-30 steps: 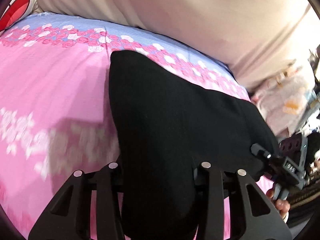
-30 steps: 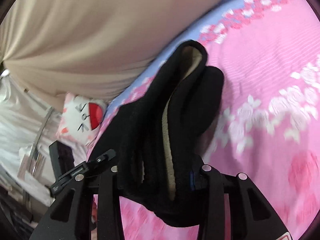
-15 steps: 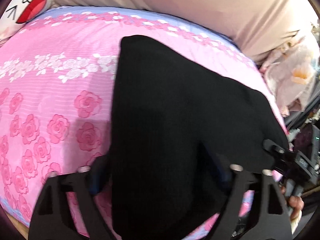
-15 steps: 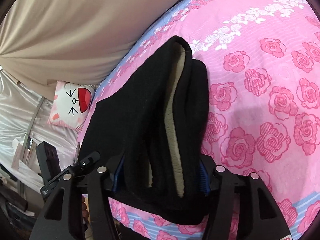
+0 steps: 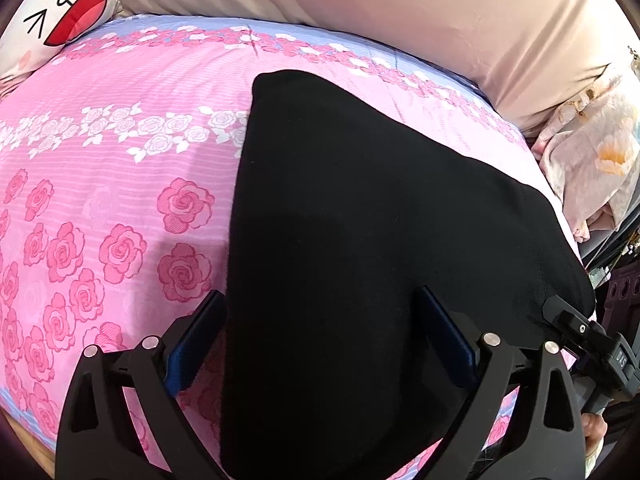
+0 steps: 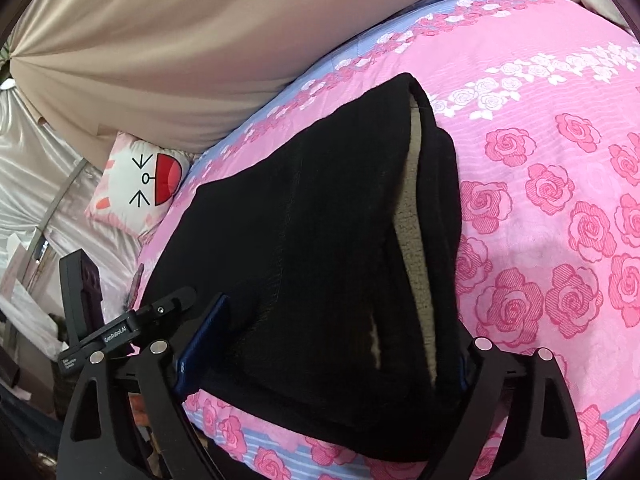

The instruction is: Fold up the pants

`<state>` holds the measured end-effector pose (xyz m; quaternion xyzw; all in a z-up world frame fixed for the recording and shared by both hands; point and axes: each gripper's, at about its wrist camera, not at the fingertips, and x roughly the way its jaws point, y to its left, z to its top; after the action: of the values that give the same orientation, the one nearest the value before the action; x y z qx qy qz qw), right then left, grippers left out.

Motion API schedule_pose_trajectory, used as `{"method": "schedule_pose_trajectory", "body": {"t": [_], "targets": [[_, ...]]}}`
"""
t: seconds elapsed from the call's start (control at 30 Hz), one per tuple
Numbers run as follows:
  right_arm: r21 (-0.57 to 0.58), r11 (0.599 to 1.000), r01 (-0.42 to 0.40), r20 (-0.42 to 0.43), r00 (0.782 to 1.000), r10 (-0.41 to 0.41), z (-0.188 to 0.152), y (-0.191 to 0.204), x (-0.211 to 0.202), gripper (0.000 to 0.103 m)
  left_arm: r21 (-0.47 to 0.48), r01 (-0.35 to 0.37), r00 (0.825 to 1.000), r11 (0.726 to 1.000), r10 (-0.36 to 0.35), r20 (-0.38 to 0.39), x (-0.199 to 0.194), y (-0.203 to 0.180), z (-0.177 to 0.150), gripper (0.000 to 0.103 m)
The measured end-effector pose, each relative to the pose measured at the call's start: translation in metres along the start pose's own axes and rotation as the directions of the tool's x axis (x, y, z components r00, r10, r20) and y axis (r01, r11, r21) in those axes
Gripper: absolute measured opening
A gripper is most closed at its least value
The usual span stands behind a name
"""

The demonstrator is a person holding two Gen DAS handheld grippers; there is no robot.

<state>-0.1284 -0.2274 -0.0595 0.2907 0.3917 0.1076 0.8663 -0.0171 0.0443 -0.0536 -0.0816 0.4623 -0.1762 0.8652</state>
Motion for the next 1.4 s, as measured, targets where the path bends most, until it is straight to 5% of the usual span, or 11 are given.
{"method": "schedule_pose_trajectory", "body": {"t": [0.03,0.1,0.2,0.5,0.8,1.0,1.23,1.4], "targets": [[0.007,1.000,0.027,0.007,1.000,-0.027,-0.001,-0.001,-0.001,0.060,0.005,0.028,1.000,1.000,-0.028,0.000,0.000,-0.002,0.000,0.074],[0.047,0.999,0.001,0.006,1.000,-0.002,-0.002,-0.011,-0.004,0.046,0.005,0.069,0.998,0.998,-0.069,0.004,-0.005,-0.006,0.001,0.054],[0.062,0.998,-0.020,0.015,1.000,0.020,-0.003,-0.013,-0.014,0.041,0.038,0.078,0.997,0.996,-0.079,0.016,-0.015,-0.011,0.001,0.044],[-0.031,0.997,-0.069,0.027,0.997,0.070,-0.012,0.019,-0.069,0.040,0.040,0.227,0.974,0.973,-0.228,0.002,-0.071,-0.015,-0.012,0.040],[-0.207,0.973,-0.101,0.120,0.985,0.127,-0.004,0.076,-0.131,0.039,0.181,0.259,0.950,0.949,-0.284,0.131,-0.145,-0.040,-0.003,0.040],[-0.297,0.949,-0.108,0.252,0.949,0.187,0.048,0.102,-0.152,0.039,0.283,0.214,0.910,0.935,-0.296,0.289,-0.177,-0.056,0.048,0.040],[-0.386,0.916,-0.111,0.395,0.877,0.273,0.144,0.117,-0.130,0.039,0.343,0.100,0.835,0.934,-0.267,0.482,-0.173,-0.070,0.144,0.040],[-0.373,0.920,-0.123,0.426,0.858,0.287,0.216,0.099,-0.075,0.039,0.312,0.067,0.820,0.948,-0.230,0.524,-0.127,-0.062,0.210,0.041]]}}
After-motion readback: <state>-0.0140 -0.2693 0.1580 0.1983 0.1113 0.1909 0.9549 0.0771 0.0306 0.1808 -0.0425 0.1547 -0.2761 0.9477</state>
